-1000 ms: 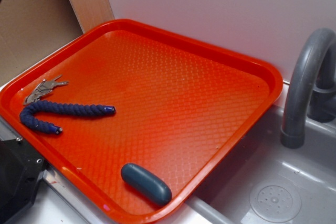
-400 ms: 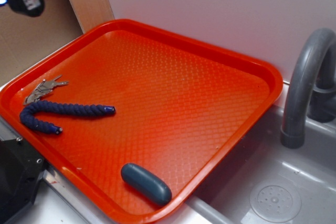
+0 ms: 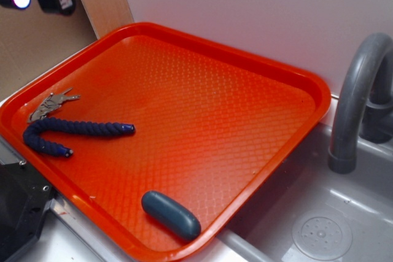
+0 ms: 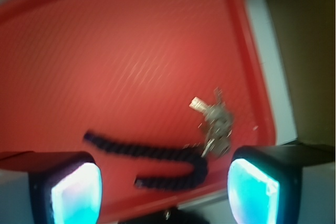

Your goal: Grab the silver keys.

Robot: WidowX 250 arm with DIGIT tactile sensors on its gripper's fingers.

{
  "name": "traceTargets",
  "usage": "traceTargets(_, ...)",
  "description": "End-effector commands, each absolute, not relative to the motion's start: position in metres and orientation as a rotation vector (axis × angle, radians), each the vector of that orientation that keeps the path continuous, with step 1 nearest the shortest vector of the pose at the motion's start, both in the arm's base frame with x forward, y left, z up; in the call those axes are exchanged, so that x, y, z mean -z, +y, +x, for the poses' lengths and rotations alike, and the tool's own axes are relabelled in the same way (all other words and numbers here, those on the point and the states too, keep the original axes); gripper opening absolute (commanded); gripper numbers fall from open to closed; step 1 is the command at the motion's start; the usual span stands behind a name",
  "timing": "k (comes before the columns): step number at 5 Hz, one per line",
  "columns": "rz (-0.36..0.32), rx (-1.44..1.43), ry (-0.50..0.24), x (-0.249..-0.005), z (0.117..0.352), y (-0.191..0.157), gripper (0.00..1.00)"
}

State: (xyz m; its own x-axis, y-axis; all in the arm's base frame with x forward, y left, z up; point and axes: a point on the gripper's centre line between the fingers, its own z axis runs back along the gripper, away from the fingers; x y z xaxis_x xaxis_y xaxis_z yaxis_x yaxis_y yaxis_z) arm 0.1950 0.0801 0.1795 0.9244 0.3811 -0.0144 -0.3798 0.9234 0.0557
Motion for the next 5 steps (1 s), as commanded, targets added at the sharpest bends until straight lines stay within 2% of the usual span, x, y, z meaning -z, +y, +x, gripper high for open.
traceTargets(1, 0.048, -0.673, -0.050, -0.177, 0.153, 0.133, 1.00)
traceTargets(2, 0.059, -0.699, -0.078, -0.167, 0.134, 0.140, 1.00)
traceTargets(3, -0.006, -0.697, -0.082, -0.149, 0.125, 0.149, 1.00)
traceTargets(4, -0.001, -0.703, -0.080, -0.131, 0.117, 0.154, 1.00)
traceTargets(5, 0.011, -0.677, -0.047, -0.105, 0.112, 0.152, 1.00)
